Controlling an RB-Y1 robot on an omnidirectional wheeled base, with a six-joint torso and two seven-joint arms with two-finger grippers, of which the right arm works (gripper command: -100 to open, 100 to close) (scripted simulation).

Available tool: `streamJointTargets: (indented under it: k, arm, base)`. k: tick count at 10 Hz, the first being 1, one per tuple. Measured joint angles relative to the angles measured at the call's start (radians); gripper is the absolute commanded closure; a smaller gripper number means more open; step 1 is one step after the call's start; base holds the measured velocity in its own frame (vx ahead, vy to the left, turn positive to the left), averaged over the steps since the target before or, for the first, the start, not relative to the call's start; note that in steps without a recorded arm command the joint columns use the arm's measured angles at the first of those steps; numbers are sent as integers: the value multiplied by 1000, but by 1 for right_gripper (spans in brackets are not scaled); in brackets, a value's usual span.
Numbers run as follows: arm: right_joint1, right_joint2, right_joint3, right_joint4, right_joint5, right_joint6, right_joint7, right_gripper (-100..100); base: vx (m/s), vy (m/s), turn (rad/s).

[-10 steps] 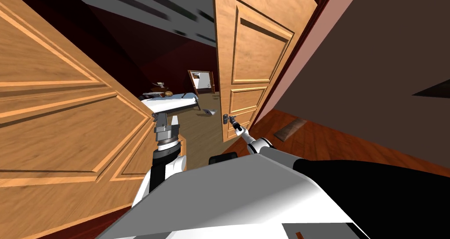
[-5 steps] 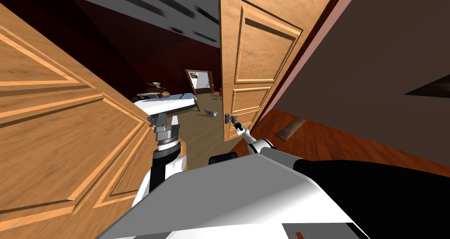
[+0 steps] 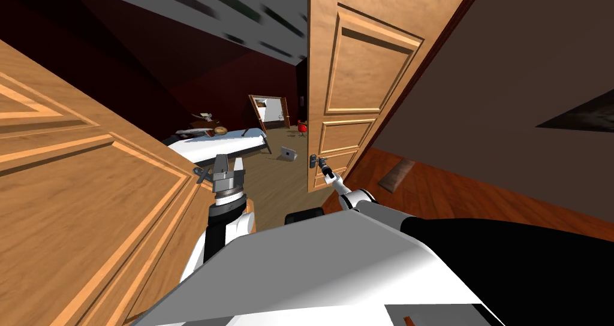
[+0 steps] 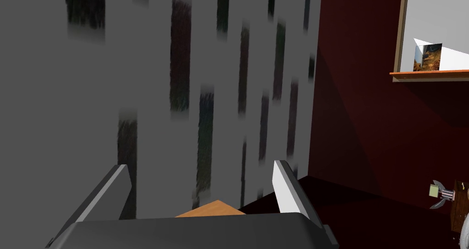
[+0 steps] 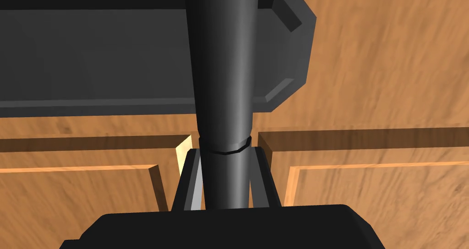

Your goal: Push the door open

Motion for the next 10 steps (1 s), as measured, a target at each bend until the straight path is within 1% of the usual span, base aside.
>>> streamJointTargets:
  k: [1,2,3,4,5,6,8,10]
  arm:
    - [-6,-2,-13,10,-5,2,9,100]
    - [-15,-5,-27,33,-12,-9,18,100]
    - [-8,-10,-30,13,-13,0,19,100]
    - [-4,-13,-38,4,-17,9,22,100]
    - [7,-15,-46,-12,-19,20,28,100]
    - [-5,-18,-57,12,-24,12,34,100]
    - [0,-22,-63,7,-27,13,37,100]
    - [7,-23,-72,13,-31,15,42,100]
  base:
    - [155,111,-47]
    - [99,100,-37]
    - [131,149,-57]
    - [143,138,-69]
    - [112,114,-49]
    - [122,76,-33]
    - [92,35,-26]
    - [180,63,-46]
